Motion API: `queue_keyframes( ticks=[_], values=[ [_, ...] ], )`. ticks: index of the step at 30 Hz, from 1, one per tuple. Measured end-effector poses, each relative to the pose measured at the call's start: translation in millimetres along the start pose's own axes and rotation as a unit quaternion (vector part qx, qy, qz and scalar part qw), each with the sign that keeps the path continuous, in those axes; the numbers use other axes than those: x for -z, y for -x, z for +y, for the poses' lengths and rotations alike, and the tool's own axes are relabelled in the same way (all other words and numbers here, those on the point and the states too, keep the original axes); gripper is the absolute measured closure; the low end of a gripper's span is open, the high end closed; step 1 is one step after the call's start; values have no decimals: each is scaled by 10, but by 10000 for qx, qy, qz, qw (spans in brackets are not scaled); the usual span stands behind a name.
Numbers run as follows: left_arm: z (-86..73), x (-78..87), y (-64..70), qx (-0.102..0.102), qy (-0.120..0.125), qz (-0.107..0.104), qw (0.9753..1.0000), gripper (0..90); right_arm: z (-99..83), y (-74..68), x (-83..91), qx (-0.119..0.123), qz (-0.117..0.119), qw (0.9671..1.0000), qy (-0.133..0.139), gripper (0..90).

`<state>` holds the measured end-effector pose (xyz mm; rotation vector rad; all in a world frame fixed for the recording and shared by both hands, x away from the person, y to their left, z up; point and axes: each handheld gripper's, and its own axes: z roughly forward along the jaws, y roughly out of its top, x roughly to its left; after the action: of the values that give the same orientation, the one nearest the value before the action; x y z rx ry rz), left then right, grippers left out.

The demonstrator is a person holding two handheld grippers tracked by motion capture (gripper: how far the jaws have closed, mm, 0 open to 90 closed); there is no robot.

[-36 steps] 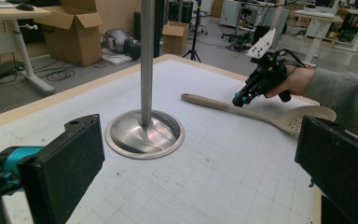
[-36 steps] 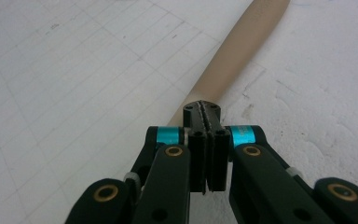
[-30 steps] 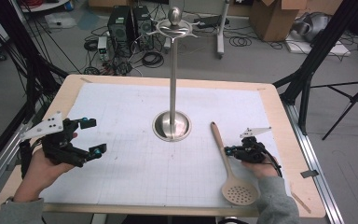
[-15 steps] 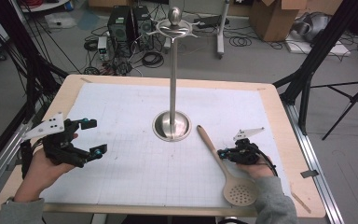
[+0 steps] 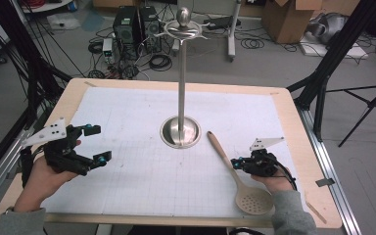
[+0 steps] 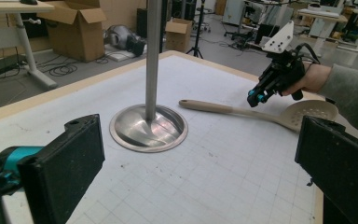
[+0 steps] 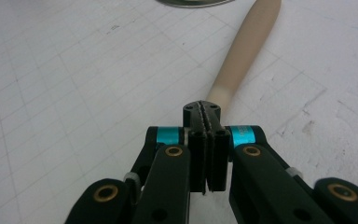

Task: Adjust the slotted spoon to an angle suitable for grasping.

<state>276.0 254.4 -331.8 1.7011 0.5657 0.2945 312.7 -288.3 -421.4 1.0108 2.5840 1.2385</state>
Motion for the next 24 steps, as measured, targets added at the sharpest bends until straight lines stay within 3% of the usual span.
queue_keyframes(
  ticks=[6, 15, 24],
  values=[
    [-6, -9, 0, 9, -26, -2, 10000, 18, -9, -86, 37, -60, 137, 9999, 13, 894],
    [-22, -11, -10, 39, -39, 2, 10000, 18, -25, -191, -4, 44, 162, 9988, -451, 894],
    [-45, -39, -16, 38, -113, -4, 9999, 17, -49, -210, -56, 198, 209, 9970, -723, 898]
  ],
)
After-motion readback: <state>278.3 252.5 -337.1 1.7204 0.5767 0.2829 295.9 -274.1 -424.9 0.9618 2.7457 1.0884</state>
